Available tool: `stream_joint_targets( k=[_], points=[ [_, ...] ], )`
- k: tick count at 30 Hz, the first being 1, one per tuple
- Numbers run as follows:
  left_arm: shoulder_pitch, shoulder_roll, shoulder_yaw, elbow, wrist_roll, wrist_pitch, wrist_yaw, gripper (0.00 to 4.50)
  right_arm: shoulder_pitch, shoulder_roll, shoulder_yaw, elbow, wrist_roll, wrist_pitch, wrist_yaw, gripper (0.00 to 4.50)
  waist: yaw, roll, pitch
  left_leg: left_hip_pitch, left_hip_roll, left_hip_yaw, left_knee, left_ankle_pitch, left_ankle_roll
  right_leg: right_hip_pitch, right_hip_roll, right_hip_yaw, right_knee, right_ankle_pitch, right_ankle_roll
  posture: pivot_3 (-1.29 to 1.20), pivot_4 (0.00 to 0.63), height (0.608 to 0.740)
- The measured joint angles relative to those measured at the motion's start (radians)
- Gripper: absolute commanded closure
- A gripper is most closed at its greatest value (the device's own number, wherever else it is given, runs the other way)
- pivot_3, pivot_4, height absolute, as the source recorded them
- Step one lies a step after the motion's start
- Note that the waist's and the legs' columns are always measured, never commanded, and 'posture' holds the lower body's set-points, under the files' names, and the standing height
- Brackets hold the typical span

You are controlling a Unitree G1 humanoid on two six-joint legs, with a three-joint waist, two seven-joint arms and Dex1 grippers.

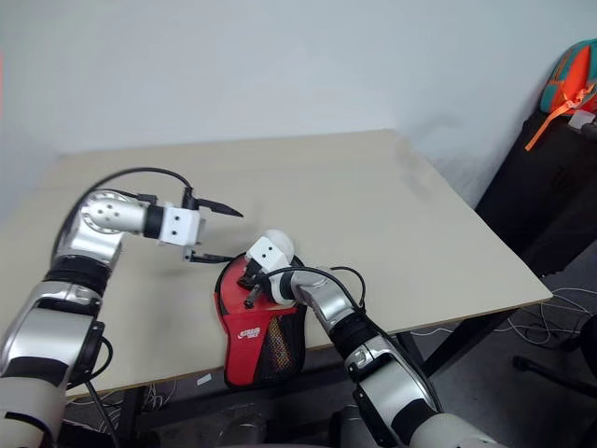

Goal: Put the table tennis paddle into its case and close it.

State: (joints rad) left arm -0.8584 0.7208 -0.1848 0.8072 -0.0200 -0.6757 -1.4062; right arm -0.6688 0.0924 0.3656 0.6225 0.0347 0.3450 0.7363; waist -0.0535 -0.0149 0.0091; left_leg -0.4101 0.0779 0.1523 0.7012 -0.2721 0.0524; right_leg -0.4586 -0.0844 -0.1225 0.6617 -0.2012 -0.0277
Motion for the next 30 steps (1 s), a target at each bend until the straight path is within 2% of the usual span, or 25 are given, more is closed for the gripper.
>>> stream_joint_targets(
  k=[2, 3, 4, 9, 15, 16, 18, 24, 28, 29, 30],
  points=[
    [0.066, 0.054, 0.033, -0.092, -0.051, 0.1, -0.02, 0.03, 0.003, 0.001, 0.007, -0.007, 0.0, 0.001, 0.007, 4.5, -0.003, 0.001, 0.0, 0.0, 0.001, -0.001, 0.0, 0.0, 0.0, -0.001, 0.0, 0.001, 0.0, 0.0, 0.0, 0.0, 0.0, 0.706],
    [0.107, 0.089, 0.058, -0.14, -0.088, 0.18, -0.03, 0.0, 0.009, -0.003, 0.009, -0.018, 0.0, 0.003, 0.017, 4.1, -0.004, 0.002, 0.0, 0.0, 0.001, -0.002, 0.0, 0.0, 0.0, -0.002, 0.001, 0.001, 0.001, -0.001, -0.001, 0.0, 0.0, 0.706],
    [0.152, 0.118, 0.091, -0.2, -0.139, 0.288, -0.036, 0.0, 0.018, -0.014, 0.012, -0.037, 0.0, 0.008, 0.03, 3.94, -0.004, 0.002, 0.0, 0.0, 0.002, -0.002, 0.0, 0.0, 0.0, -0.002, 0.001, 0.001, 0.001, -0.001, 0.0, 0.0, 0.0, 0.706],
    [0.342, 0.139, 0.21, -0.492, -0.32, 0.676, 0.035, 0.0, 0.074, -0.075, 0.029, -0.176, 0.001, 0.076, 0.076, 2.27, 0.012, 0.005, 0.001, 0.0, -0.001, -0.007, 0.004, -0.003, 0.002, 0.003, -0.002, 0.0, 0.0, -0.002, 0.001, 0.0, 0.0, 0.706],
    [0.512, 0.038, 0.239, -0.687, -0.387, 0.854, 0.172, 0.0, 0.128, -0.187, 0.035, -0.378, 0.023, 0.232, 0.13, 0.17, 0.014, 0.005, 0.001, 0.0, -0.001, -0.008, 0.006, -0.006, 0.001, 0.004, -0.002, 0.0, -0.001, -0.002, 0.001, 0.0, 0.0, 0.706],
    [0.532, 0.014, 0.238, -0.699, -0.389, 0.863, 0.19, 0.19, 0.131, -0.213, 0.03, -0.41, 0.03, 0.264, 0.139, 0.0, 0.013, 0.005, 0.001, -0.001, -0.001, -0.007, 0.006, -0.006, 0.001, 0.004, -0.001, 0.0, -0.001, -0.002, 0.001, 0.0, 0.0, 0.706],
    [0.553, -0.03, 0.231, -0.703, -0.387, 0.862, 0.217, 0.55, 0.133, -0.262, 0.016, -0.46, 0.044, 0.326, 0.146, 0.0, 0.011, 0.005, 0.001, -0.001, -0.001, -0.007, 0.006, -0.006, 0.001, 0.003, -0.001, 0.0, 0.0, -0.002, 0.001, 0.0, 0.0, 0.706],
    [0.561, -0.104, 0.202, -0.686, -0.373, 0.86, 0.261, 2.6, 0.124, -0.389, -0.047, -0.651, 0.144, 0.513, 0.197, 0.0, 0.009, 0.006, 0.002, -0.001, -0.001, -0.005, 0.005, -0.005, 0.002, 0.002, 0.0, 0.0, 0.0, -0.002, 0.001, 0.0, 0.0, 0.706],
    [0.556, -0.152, 0.184, -0.622, -0.349, 0.849, 0.274, 4.03, 0.071, -0.454, -0.105, -0.706, 0.214, 0.604, 0.207, 0.0, 0.01, 0.007, 0.002, -0.001, -0.002, -0.005, 0.005, -0.005, 0.003, 0.002, 0.0, 0.0, -0.001, -0.002, 0.001, 0.0, 0.0, 0.706],
    [0.556, -0.159, 0.177, -0.604, -0.346, 0.848, 0.274, 4.35, 0.055, -0.468, -0.116, -0.71, 0.222, 0.611, 0.207, 0.0, 0.011, 0.007, 0.002, -0.001, -0.001, -0.005, 0.005, -0.005, 0.003, 0.002, 0.0, 0.0, -0.001, -0.002, 0.001, 0.0, 0.0, 0.706],
    [0.555, -0.169, 0.17, -0.586, -0.342, 0.846, 0.274, 4.43, 0.041, -0.482, -0.125, -0.711, 0.226, 0.614, 0.204, 0.0, 0.011, 0.007, 0.003, -0.001, -0.001, -0.005, 0.005, -0.005, 0.003, 0.002, 0.0, 0.0, -0.001, -0.002, 0.001, 0.0, 0.0, 0.706]
  ],
)
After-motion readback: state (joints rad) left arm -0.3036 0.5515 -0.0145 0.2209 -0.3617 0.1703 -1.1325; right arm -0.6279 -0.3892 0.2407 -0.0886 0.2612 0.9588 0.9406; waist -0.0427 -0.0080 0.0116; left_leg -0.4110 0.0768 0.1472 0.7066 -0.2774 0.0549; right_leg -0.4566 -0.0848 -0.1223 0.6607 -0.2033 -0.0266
